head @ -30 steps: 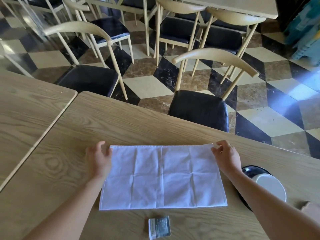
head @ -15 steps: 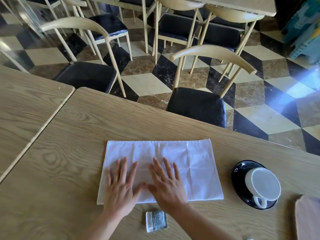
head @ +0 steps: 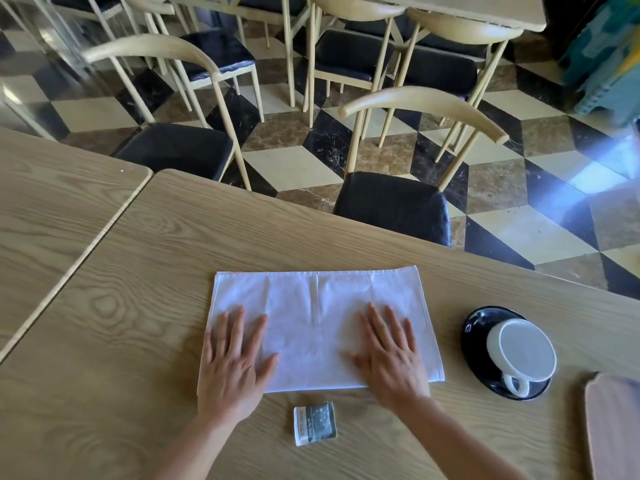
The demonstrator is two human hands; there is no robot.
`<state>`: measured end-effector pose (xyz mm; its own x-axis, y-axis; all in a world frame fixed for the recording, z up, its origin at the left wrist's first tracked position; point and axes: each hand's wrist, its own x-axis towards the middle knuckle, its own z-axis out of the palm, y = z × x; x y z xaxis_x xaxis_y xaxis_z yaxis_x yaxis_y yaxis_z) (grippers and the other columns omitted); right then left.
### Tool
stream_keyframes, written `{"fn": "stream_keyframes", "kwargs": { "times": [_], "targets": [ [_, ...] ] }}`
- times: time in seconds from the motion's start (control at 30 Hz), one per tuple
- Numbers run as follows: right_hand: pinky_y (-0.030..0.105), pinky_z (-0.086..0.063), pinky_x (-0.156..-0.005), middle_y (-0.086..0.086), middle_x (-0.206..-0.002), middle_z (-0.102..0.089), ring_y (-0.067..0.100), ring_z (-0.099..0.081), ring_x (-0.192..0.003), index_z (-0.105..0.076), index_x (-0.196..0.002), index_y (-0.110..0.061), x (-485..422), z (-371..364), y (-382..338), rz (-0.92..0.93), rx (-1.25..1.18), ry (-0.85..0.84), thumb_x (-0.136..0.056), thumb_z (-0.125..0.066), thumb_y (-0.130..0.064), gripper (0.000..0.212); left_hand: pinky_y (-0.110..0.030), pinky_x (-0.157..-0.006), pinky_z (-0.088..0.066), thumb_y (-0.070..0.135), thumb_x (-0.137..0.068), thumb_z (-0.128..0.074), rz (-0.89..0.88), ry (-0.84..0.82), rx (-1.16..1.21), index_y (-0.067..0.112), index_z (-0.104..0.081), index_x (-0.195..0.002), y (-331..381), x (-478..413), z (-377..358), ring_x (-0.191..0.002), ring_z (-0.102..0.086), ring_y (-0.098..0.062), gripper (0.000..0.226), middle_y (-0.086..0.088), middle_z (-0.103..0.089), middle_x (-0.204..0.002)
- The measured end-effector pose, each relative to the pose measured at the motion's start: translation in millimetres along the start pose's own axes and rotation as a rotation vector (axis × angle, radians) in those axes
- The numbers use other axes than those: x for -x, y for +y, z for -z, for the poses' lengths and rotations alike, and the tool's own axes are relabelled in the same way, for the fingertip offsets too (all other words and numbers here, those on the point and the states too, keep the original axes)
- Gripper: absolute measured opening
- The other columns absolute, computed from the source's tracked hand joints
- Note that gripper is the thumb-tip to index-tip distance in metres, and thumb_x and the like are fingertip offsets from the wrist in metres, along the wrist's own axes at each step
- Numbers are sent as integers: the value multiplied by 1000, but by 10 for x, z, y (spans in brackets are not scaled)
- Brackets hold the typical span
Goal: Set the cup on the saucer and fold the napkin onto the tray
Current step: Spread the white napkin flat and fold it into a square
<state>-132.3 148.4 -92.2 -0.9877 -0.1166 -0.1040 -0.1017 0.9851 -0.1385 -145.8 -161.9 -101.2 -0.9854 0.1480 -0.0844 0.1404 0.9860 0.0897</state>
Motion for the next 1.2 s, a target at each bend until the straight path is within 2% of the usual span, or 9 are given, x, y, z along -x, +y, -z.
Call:
{"fn": "stream_keyframes", "kwargs": {
  "times": [0.23, 0.37, 0.43, 0.5, 0.57, 0.73, 1.0, 1.13, 1.2],
  "targets": [
    [45, -5, -121, -1, -166, -6, 22, 2, -153, -12, -157, -21, 116, 21, 320, -100, 28, -27, -98, -20, -64, 73, -54, -120, -11, 71, -90, -21, 14, -58, 3, 36, -16, -153, 67, -9, 152, -151, -3, -30, 72, -7, -9, -165],
    [44, -4, -121, 0, -166, -10, 22, 2, -153, -19, -156, -20, 110, 17, 317, -108, 38, -32, -97, -19, -65, 74, -56, -113, -25, 68, -89, -22, 142, -45, 39, 24, -34, -148, 64, 88, 298, -147, -22, -35, 75, -13, -26, -158],
    [44, -3, -121, -1, -166, -10, 22, 4, -153, -18, -156, -20, 109, 17, 319, -108, 42, -29, -97, -17, -67, 75, -55, -98, -42, 69, -88, -29, 234, -36, 42, 13, -43, -141, 39, 194, 363, -131, -42, -41, 78, -19, -41, -145],
    [43, -1, -121, 0, -166, -11, 22, 3, -153, -17, -156, -20, 107, 32, 304, -110, 43, -24, -97, -17, -67, 76, -51, -74, -49, 58, -81, -60, 348, -31, 41, 6, -50, -132, 40, 283, 429, -103, -52, -41, 73, -19, -53, -120],
    [43, 0, -121, 0, -165, -10, 22, 3, -153, -17, -156, -19, 105, 45, 293, -108, 45, -27, -96, -15, -67, 77, -49, -70, -47, 49, -75, -74, 474, -49, 79, 1, -52, -124, 46, 310, 498, -93, -52, -40, 71, -20, -55, -107],
    [44, 2, -121, 0, -166, -6, 22, 6, -153, -13, -157, -18, 109, 55, 295, -101, 33, -18, -96, -13, -67, 78, -45, -90, -41, 46, -77, -74, 647, -112, 228, 0, -54, -111, 24, 230, 622, -108, -52, -40, 60, -23, -60, -108],
    [43, 5, -122, -2, -166, 0, 20, 14, -151, -7, -157, -18, 107, 30, 315, -95, 29, -29, -95, -9, -68, 80, -38, -78, -50, 43, -69, -73, 805, -201, 366, 8, -59, -86, -40, 148, 710, -90, -60, -34, 41, -10, -63, -89],
    [43, 8, -121, -3, -166, 1, 19, 16, -151, -6, -157, -19, 106, 31, 316, -98, 37, -44, -95, -9, -70, 81, -30, -54, -42, 25, -67, -67, 850, -121, 554, 8, -55, -78, -47, 178, 722, -64, -58, -26, 23, -4, -61, -69],
    [42, 9, -121, -4, -166, 4, 19, 19, -150, -3, -157, -20, 98, 39, 315, -99, 40, -56, -94, -6, -70, 81, -28, -52, -42, 23, -68, -67, 882, -50, 690, 4, -60, -73, -46, 193, 734, -55, -62, -25, 20, -10, -64, -60]
  ]
}}
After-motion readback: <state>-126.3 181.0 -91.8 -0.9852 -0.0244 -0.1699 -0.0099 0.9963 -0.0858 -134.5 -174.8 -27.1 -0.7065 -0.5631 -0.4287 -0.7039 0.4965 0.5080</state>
